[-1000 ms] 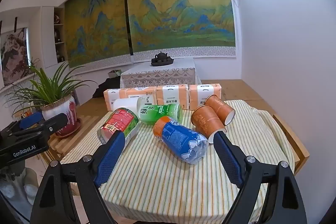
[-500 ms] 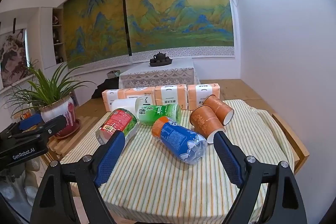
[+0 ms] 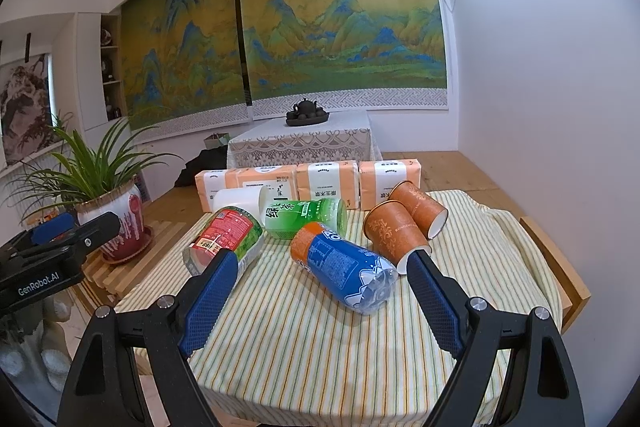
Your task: Flip cup upside down
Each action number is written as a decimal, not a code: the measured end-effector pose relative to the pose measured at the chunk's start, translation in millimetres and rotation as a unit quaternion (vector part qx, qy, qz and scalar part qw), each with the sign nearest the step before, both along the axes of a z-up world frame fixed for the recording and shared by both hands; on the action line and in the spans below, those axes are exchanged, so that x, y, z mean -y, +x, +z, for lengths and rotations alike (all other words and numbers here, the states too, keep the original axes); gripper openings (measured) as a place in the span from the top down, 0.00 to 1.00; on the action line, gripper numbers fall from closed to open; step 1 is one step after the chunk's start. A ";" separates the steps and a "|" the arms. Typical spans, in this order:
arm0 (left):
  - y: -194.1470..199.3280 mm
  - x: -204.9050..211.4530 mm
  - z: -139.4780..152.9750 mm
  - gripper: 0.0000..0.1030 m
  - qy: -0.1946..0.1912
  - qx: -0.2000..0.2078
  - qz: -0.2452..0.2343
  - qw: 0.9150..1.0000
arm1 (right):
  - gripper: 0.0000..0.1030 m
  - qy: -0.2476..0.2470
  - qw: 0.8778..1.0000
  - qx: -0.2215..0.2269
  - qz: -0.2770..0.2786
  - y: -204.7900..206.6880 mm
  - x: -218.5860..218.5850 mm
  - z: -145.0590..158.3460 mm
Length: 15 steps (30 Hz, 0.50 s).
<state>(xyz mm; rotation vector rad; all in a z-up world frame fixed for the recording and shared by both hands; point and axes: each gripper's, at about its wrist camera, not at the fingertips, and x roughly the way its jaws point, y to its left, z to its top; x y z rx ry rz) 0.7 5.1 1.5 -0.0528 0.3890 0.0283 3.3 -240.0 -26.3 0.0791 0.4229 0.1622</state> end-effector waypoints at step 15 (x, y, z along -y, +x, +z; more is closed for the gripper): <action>-0.1 0.0 0.3 0.00 -0.001 0.000 0.001 1.000 | 0.19 -0.003 1.000 0.000 0.001 1.2 -3.3 -0.4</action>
